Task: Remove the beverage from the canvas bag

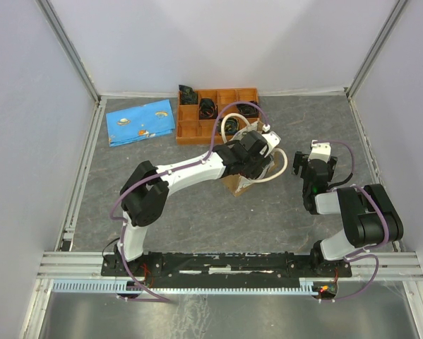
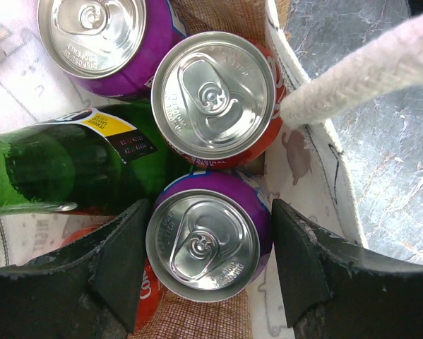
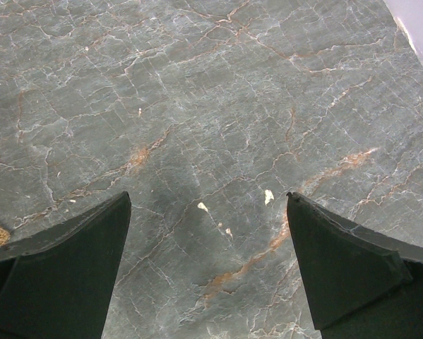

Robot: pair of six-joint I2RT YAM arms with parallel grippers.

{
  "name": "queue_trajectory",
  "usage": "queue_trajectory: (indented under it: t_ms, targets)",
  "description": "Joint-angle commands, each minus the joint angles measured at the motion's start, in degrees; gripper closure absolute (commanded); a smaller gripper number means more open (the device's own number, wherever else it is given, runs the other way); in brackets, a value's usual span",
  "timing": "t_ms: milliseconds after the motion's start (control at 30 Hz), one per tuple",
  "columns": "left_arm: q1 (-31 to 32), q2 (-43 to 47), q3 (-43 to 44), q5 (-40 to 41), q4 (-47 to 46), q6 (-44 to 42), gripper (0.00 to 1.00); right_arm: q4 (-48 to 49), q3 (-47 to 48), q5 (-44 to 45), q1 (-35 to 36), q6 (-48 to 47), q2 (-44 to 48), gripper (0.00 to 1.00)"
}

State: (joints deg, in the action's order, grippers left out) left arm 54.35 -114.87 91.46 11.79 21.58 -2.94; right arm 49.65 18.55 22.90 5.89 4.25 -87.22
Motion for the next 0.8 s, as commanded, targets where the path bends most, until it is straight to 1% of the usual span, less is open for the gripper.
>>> queue_trajectory:
  t_ms: [0, 67, 233, 500, 767]
  targets:
    - [-0.6, -2.9, -1.0, -1.7, 4.0, 1.9, 0.97, 1.9, 1.5, -0.3, -0.1, 0.2, 0.5, 0.01]
    - [-0.6, -2.9, -0.5, -2.4, 4.7, 1.3, 0.97, 1.9, 1.5, -0.3, -0.1, 0.3, 0.5, 0.01]
    - [-0.6, -0.9, 1.2, -0.8, 5.7, 0.7, 0.97, 1.9, 1.5, -0.3, -0.2, 0.3, 0.5, 0.01]
    - [-0.6, 6.4, 5.2, -0.1, 3.8, -1.2, 0.97, 1.9, 1.5, -0.3, -0.1, 0.3, 0.6, 0.01]
    - [-0.6, 11.7, 9.4, 2.0, 5.6, -3.0, 0.97, 1.9, 1.4, -0.3, -0.1, 0.3, 0.5, 0.01]
